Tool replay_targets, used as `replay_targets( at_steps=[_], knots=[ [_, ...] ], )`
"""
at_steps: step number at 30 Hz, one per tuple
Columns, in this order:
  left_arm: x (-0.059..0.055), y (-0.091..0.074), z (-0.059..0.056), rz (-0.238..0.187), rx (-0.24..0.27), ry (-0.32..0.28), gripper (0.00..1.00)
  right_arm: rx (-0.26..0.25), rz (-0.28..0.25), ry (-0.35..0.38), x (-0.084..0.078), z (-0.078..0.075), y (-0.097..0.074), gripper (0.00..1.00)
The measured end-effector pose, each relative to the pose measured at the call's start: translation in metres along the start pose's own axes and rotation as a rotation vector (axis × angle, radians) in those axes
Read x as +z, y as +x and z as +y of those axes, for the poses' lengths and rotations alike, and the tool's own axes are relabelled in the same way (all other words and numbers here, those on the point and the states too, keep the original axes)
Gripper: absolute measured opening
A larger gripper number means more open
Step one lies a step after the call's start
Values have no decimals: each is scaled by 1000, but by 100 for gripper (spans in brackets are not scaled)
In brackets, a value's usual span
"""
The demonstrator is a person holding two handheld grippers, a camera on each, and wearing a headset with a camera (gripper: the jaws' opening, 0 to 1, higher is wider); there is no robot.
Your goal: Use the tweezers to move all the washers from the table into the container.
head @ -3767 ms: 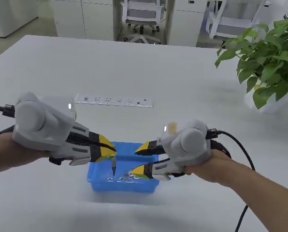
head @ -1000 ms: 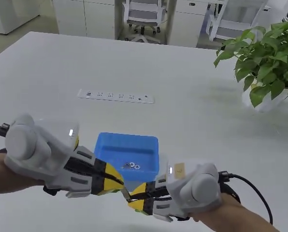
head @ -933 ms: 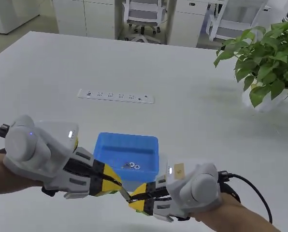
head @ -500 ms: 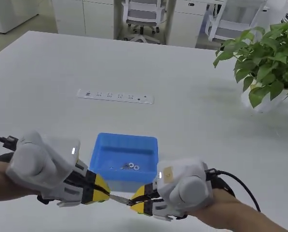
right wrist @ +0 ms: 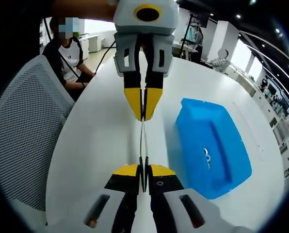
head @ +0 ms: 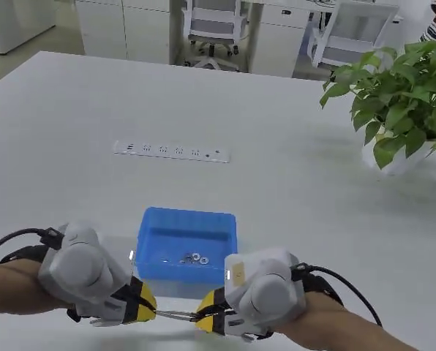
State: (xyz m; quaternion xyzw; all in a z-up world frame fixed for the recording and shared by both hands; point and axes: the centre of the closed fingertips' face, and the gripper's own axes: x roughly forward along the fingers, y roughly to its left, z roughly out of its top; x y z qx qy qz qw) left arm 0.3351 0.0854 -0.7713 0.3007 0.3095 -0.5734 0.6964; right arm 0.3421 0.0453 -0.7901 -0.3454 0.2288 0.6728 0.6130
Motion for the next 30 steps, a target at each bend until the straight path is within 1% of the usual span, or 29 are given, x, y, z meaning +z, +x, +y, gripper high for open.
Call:
replay_targets(
  at_steps=[6, 8, 11, 16, 18, 19, 21, 24, 27, 30],
  knots=[
    [-11, 10, -1, 31, -11, -21, 6, 8, 7, 22, -4, 1, 6, 10],
    [-12, 11, -1, 36, -14, -31, 6, 14, 12, 30, -5, 2, 7, 10],
    [-15, 13, 1, 44, -18, -44, 6, 11, 15, 37, -6, 0, 8, 11],
    [-17, 16, -1, 52, -26, -53, 6, 13, 23, 44, -8, -1, 8, 11],
    [-20, 17, -1, 68, -24, -47, 6, 13, 33, 46, -11, 0, 8, 11],
    [-24, 19, -2, 87, -28, -47, 6, 10, 40, 47, -13, -1, 7, 11],
    [-26, 20, -1, 89, -25, -45, 6, 8, 44, 51, -17, -1, 6, 11],
    [-25, 19, 1, 85, -21, -56, 6, 5, 52, 60, -21, -1, 4, 11],
    [-25, 19, 2, 84, -13, -57, 6, 10, 49, 61, -21, 0, 3, 11],
    [-24, 20, 3, 80, -13, -63, 6, 2, 48, 64, -21, -1, 3, 11]
  ],
)
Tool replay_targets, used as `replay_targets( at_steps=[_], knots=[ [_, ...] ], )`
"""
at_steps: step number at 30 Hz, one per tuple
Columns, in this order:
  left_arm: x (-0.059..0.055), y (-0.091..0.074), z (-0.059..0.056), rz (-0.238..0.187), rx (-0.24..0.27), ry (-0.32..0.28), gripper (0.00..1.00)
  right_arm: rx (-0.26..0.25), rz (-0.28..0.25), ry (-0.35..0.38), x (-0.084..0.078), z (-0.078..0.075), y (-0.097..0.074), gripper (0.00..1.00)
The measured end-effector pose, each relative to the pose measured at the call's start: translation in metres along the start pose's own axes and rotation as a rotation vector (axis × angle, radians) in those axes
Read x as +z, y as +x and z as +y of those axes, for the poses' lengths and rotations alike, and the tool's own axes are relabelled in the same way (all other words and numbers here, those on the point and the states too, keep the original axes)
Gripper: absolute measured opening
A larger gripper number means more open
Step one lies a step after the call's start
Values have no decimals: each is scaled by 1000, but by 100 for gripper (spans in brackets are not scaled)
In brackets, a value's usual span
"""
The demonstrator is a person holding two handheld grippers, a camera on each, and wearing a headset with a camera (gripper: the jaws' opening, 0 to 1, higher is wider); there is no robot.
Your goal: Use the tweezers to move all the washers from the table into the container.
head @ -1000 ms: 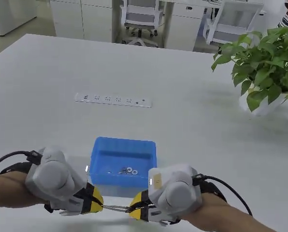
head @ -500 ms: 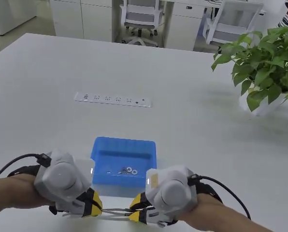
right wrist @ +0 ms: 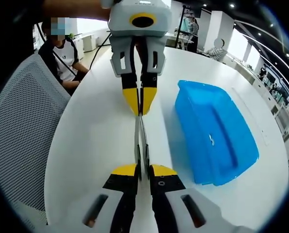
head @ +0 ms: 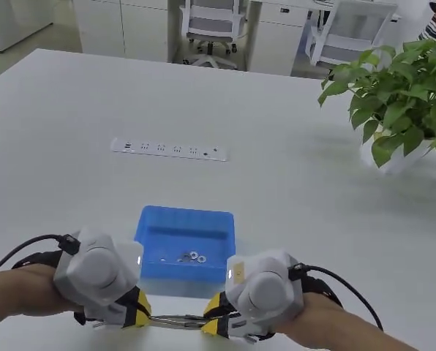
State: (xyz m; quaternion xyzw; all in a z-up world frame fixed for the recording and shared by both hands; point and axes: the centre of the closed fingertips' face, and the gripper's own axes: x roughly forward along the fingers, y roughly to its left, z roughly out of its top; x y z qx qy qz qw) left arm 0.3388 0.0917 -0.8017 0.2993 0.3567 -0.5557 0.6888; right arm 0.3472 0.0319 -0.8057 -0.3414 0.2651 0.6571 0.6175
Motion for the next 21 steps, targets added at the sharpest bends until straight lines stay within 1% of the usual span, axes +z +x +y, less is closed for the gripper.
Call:
replay_targets(
  at_steps=[4, 8, 13, 16, 19, 21],
  knots=[
    [-1, 1, 0, 7, 3, -5, 6, -2, 2, -1, 1, 0, 0, 11],
    [-1, 0, 0, 1, 9, -14, 6, -2, 2, 0, 1, 0, 0, 12],
    [-2, -1, 0, 1, 18, -18, 9, -11, -7, 7, 3, 1, -3, 15],
    [-2, -6, 0, -13, 21, -33, 12, -30, -23, 29, 5, 0, -9, 18],
    [-1, -11, 1, -28, 36, -54, 15, -49, -27, 50, 4, -2, -15, 22],
    [1, -15, 3, -47, 46, -72, 17, -66, -44, 64, 6, -2, -20, 24]
  ],
)
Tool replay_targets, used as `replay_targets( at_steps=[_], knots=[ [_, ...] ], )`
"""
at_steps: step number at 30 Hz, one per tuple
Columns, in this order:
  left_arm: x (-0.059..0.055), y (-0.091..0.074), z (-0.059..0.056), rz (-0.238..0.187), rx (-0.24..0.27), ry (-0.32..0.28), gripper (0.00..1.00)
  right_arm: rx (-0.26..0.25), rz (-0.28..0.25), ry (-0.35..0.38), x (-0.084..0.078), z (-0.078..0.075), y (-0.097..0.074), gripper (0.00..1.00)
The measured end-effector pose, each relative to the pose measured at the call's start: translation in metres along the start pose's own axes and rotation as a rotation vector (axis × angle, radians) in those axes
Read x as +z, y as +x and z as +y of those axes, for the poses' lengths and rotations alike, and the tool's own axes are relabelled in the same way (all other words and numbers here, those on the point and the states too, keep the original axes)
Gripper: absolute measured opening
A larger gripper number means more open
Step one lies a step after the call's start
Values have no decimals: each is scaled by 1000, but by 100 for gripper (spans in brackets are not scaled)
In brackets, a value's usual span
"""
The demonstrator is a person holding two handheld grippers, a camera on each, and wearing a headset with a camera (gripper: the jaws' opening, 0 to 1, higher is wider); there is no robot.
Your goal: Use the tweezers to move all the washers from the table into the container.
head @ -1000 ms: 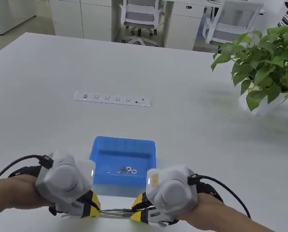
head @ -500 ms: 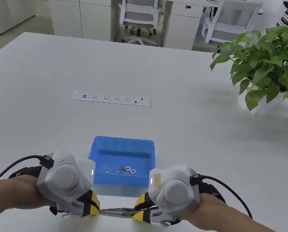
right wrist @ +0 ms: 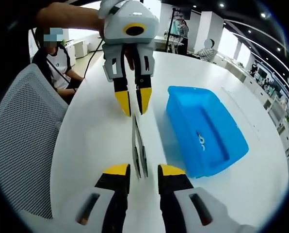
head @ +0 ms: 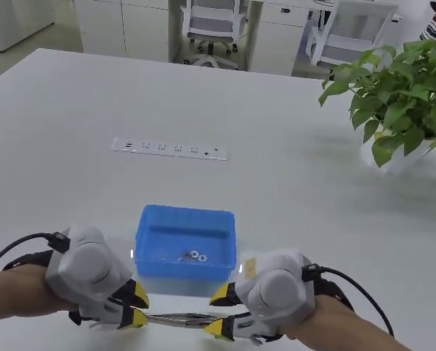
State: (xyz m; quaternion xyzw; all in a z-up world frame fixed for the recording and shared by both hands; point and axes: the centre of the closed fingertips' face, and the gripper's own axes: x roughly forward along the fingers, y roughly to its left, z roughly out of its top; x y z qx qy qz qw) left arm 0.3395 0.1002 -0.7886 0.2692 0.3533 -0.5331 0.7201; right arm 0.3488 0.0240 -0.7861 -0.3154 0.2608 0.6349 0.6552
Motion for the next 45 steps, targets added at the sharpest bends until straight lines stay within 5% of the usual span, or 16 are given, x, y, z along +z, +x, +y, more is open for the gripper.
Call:
replay_targets(
  at_steps=[14, 26, 35, 45],
  knots=[
    [18, -42, 5, -196, 114, -191, 33, -195, -119, 172, 16, -30, -47, 45],
    [36, -82, 8, -340, 294, -344, 69, -327, -201, 299, 20, -38, -86, 69],
    [45, -103, 4, -397, 372, -383, 88, -360, -253, 351, 21, -24, -104, 93],
    [49, -108, -7, -451, 359, -404, 99, -362, -352, 373, 29, -15, -113, 100]
  ],
)
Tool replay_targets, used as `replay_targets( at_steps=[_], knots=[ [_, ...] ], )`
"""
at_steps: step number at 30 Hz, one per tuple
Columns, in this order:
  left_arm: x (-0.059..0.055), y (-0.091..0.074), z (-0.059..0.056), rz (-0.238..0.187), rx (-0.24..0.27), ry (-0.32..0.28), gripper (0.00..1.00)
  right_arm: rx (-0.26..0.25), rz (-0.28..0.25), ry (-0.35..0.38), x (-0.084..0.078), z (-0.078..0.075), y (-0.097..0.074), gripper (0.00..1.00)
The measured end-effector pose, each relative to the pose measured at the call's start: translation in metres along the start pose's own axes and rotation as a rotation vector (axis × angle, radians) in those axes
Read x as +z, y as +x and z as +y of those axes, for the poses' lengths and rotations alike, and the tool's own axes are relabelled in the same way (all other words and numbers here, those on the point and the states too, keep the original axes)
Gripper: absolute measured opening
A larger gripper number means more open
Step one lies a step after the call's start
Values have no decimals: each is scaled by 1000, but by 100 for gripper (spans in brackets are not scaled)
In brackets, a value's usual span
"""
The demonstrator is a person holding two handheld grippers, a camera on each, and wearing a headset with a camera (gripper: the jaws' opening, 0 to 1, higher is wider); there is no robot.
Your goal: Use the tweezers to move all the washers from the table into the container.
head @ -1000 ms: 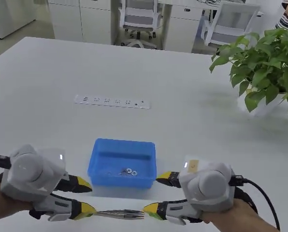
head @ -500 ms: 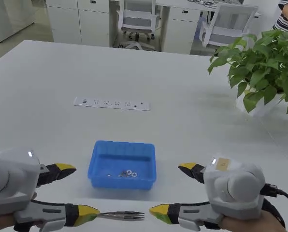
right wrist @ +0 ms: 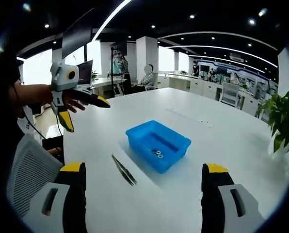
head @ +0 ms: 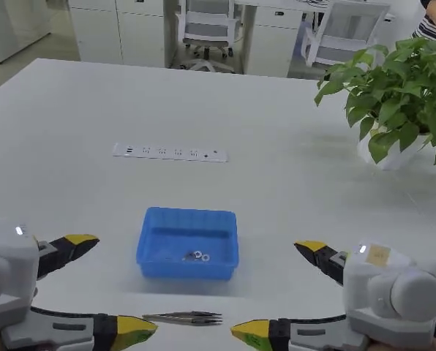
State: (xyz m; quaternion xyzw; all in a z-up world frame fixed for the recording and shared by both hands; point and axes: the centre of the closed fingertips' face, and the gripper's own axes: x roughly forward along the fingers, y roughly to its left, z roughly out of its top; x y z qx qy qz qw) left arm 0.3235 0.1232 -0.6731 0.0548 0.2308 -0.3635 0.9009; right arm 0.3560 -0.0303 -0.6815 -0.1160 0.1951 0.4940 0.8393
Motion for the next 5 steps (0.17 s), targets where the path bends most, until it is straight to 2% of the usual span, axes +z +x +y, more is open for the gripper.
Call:
replay_targets(
  at_steps=[5],
  knots=[
    [-2, -2, 2, -18, 13, -6, 99, -5, -5, 9, -1, -1, -3, 100]
  ],
)
